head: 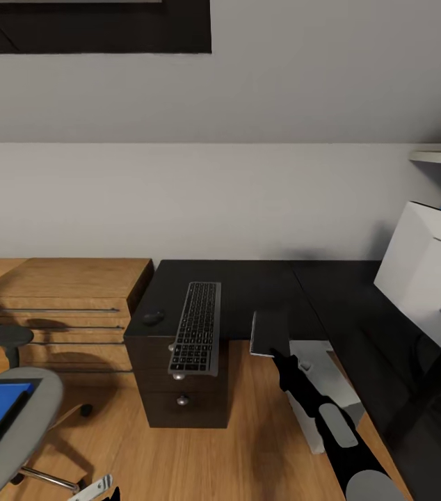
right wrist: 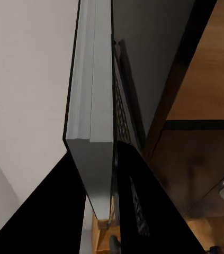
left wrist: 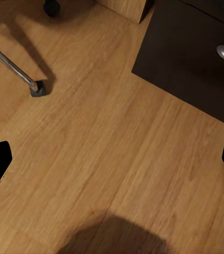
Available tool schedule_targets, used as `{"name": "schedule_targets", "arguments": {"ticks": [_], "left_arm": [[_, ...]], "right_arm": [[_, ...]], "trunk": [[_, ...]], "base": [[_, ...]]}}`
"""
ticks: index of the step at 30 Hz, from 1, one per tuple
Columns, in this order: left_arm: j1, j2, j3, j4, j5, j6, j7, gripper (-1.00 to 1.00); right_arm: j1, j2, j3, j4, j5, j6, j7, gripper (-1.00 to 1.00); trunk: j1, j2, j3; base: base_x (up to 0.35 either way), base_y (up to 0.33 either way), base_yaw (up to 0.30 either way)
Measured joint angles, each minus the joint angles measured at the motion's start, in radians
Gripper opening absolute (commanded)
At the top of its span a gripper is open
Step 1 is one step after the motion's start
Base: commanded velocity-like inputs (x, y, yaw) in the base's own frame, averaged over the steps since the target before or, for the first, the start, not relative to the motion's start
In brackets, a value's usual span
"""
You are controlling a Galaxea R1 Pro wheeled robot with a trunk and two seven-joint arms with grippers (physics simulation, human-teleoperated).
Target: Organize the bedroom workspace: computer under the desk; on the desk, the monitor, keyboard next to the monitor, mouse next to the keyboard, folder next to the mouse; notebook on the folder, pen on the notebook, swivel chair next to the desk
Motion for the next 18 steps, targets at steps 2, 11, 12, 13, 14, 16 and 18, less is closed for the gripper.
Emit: {"name": "schedule_targets", "arguments": {"ticks": [2, 11, 12, 13, 14, 16, 18], "left_arm": [[0.000, -0.007, -0.001, 0.005, -0.004, -0.001, 0.000, 1.00], [0.000, -0.012, -0.002, 0.004, -0.008, -0.003, -0.002, 1.00], [0.000, -0.012, -0.002, 0.004, -0.008, -0.003, -0.003, 1.00], [0.000, -0.012, -0.002, 0.004, -0.008, -0.003, -0.003, 1.00], [0.000, -0.012, -0.002, 0.004, -0.008, -0.003, -0.003, 1.00], [0.000, -0.012, -0.002, 0.004, -0.008, -0.003, -0.003, 1.00], [0.001, -0.012, -0.002, 0.004, -0.008, -0.003, -0.003, 1.00]], "right_arm": [[0.000, -0.001, 0.002, 0.012, 0.005, -0.005, -0.004, -1.00], [0.000, 0.022, 0.003, 0.021, 0.015, -0.009, -0.009, -1.00], [0.000, 0.022, 0.003, 0.021, 0.015, -0.009, -0.009, -1.00], [0.000, 0.022, 0.003, 0.021, 0.016, -0.009, -0.009, -1.00], [0.000, 0.022, 0.003, 0.021, 0.016, -0.009, -0.009, -1.00], [0.000, 0.022, 0.003, 0.021, 0.016, -0.009, -0.009, -1.00], [0.000, 0.022, 0.003, 0.021, 0.015, -0.009, -0.009, -1.00]], "trunk": [[0.000, 0.000, 0.000], [-0.001, 0.000, 0.000], [0.000, 0.000, 0.000], [0.000, 0.000, 0.000], [0.000, 0.000, 0.000], [0.000, 0.000, 0.000], [0.000, 0.000, 0.000]], "base": [[0.155, 0.000, 0.000], [0.264, 0.000, 0.000], [0.219, 0.000, 0.000], [0.202, 0.000, 0.000], [0.172, 0.000, 0.000], [0.143, 0.000, 0.000], [0.111, 0.000, 0.000]]}}
